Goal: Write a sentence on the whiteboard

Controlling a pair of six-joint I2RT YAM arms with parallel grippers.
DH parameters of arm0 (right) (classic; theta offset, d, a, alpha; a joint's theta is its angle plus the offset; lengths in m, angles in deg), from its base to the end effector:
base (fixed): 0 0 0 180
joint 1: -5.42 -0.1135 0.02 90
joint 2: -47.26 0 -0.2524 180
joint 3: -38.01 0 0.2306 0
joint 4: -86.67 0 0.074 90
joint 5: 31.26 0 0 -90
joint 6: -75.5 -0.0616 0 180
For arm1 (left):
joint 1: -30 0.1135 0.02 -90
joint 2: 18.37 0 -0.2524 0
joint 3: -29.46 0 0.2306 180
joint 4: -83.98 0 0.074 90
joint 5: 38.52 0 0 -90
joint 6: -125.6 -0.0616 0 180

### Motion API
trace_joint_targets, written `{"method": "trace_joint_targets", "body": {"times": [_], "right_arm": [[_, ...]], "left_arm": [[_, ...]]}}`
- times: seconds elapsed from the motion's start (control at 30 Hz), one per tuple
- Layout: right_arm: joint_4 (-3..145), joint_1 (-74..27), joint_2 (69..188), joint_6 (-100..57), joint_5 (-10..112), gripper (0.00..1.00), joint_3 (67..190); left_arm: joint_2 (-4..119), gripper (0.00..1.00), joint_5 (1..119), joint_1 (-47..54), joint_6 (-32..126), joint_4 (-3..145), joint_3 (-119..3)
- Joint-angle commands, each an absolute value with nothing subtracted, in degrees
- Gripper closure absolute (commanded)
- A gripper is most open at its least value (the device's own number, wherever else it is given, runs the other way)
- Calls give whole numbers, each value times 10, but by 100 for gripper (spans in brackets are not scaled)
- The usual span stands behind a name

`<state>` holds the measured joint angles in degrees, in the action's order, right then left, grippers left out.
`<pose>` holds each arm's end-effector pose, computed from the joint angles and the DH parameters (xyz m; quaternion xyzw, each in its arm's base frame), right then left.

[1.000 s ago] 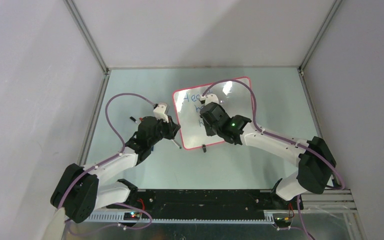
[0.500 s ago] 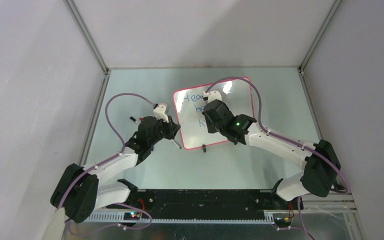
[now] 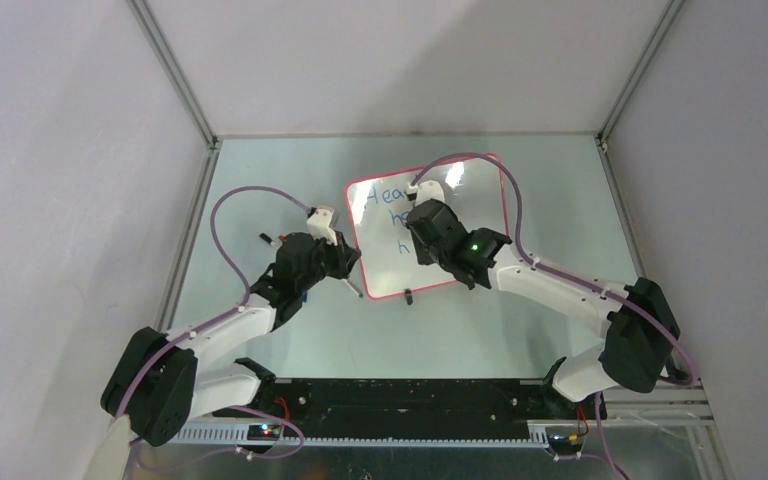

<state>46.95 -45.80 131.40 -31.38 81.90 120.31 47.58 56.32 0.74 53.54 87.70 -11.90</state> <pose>0.2209 0.2362 0.2705 -0.1851 0.8779 0.0733 0.4355 0.2185 -0.1284 0.1998 0.1050 0.8164 -0.2588 0.5055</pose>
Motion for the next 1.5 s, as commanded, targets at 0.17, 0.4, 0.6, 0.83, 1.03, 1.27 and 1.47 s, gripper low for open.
{"method": "trace_joint_targets", "body": {"times": [0.17, 0.4, 0.6, 0.83, 1.03, 1.27, 1.47], "right_arm": [[473, -455, 1325, -315, 835, 100, 1226], [471, -454, 1329, -315, 848, 100, 1226], [483, -454, 1330, -311, 838, 100, 1226], [494, -452, 1334, -303, 818, 100, 1226], [498, -451, 1337, -299, 807, 100, 1226], [491, -450, 1341, -299, 792, 100, 1226], [473, -450, 1340, -302, 789, 100, 1226]], "left_arm": [[461, 80, 555, 5, 523, 886, -130], [461, 80, 555, 5, 523, 886, -130], [461, 80, 556, 5, 523, 886, -130], [460, 80, 555, 5, 523, 885, -130], [461, 80, 555, 5, 522, 887, -130], [461, 80, 555, 6, 522, 886, -130], [461, 80, 555, 5, 522, 886, -130]]}}
